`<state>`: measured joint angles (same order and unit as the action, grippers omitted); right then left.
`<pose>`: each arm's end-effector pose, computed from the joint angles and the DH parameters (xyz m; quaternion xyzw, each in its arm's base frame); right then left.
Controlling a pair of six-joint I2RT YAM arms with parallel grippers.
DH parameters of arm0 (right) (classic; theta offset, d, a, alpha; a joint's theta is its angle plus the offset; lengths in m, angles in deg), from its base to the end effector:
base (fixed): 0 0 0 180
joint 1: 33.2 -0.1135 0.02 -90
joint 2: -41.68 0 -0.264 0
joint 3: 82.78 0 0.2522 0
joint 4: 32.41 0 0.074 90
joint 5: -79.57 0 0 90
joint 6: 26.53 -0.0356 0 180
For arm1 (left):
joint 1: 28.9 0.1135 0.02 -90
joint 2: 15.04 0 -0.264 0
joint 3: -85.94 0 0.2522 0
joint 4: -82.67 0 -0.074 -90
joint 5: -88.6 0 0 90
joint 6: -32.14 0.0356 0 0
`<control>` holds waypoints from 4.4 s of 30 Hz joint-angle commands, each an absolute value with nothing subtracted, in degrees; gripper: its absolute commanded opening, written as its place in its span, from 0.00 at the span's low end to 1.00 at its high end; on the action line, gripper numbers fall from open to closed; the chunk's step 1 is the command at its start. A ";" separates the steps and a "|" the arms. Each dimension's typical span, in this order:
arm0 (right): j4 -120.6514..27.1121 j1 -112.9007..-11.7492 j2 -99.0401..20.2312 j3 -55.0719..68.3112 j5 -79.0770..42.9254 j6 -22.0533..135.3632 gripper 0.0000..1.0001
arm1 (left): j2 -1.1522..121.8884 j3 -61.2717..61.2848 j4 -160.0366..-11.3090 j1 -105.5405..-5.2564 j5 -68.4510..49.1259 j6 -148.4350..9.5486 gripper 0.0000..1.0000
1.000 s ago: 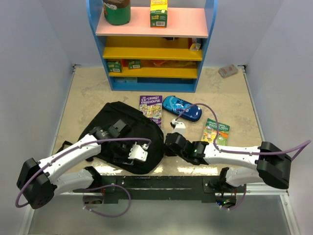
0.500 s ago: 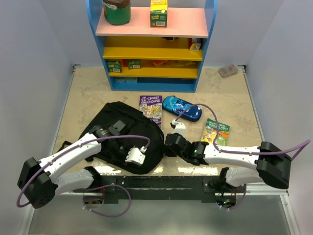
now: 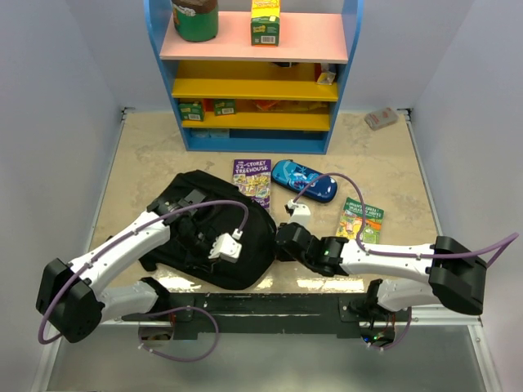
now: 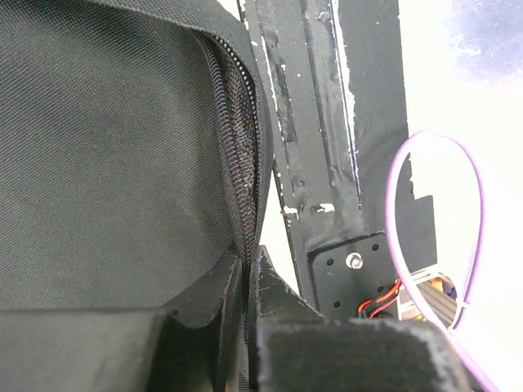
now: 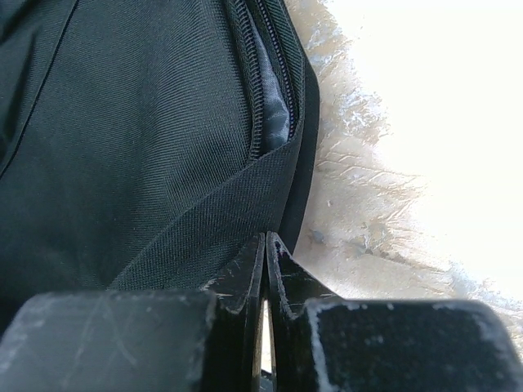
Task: Pack the student bag
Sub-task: Unzip the student bag at the center of the board.
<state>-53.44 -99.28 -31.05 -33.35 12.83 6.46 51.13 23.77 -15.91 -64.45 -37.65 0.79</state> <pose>0.1140 0.2225 0.1913 0.0066 0.9061 0.2457 0.3445 0.1286 -0.1178 0.2350 0.7041 0.6373 -0.2969 0.0994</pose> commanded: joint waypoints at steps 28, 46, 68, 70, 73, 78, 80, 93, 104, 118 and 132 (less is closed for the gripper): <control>-55.84 -101.05 -30.22 -31.66 16.99 5.29 0.00 | 48.60 26.56 -24.51 -65.02 -37.52 -2.67 0.81; -56.46 -101.84 -29.86 -31.48 17.43 4.67 0.00 | 47.98 28.58 -35.49 -69.06 -26.37 -10.40 0.78; -57.42 -102.19 -29.08 -30.43 18.30 4.76 0.00 | 51.14 32.98 -39.70 -73.37 -25.06 -16.00 0.00; -57.77 -102.28 -28.81 -30.26 18.48 4.93 0.00 | 51.32 32.71 -43.48 -73.28 -17.34 -18.74 0.00; -57.69 -102.28 -28.64 -30.43 18.66 5.11 0.00 | 50.62 32.28 -48.67 -71.63 -3.27 -23.14 0.00; -56.81 -102.28 -29.16 -30.87 18.74 5.55 0.00 | 46.67 26.84 -50.27 -60.20 -5.34 -23.68 0.00; -56.37 -102.37 -29.95 -30.96 18.74 5.90 0.00 | 44.83 24.37 -49.03 -57.21 -10.60 -23.06 0.00; -50.06 -104.04 -26.35 -18.13 26.30 16.43 0.00 | 30.50 26.82 -54.29 -56.15 -15.91 -31.13 0.00; -34.75 -105.53 -42.41 -19.71 23.23 20.14 0.00 | 21.44 31.39 -58.52 -55.71 -5.10 -40.28 0.00; -32.63 -107.11 -44.12 -27.63 20.84 15.39 0.20 | 23.54 28.23 -65.11 -55.53 16.34 -53.91 0.00; -45.38 -106.23 -17.57 -33.76 30.36 14.34 0.76 | 30.04 10.67 -73.81 -52.02 21.36 -46.88 0.00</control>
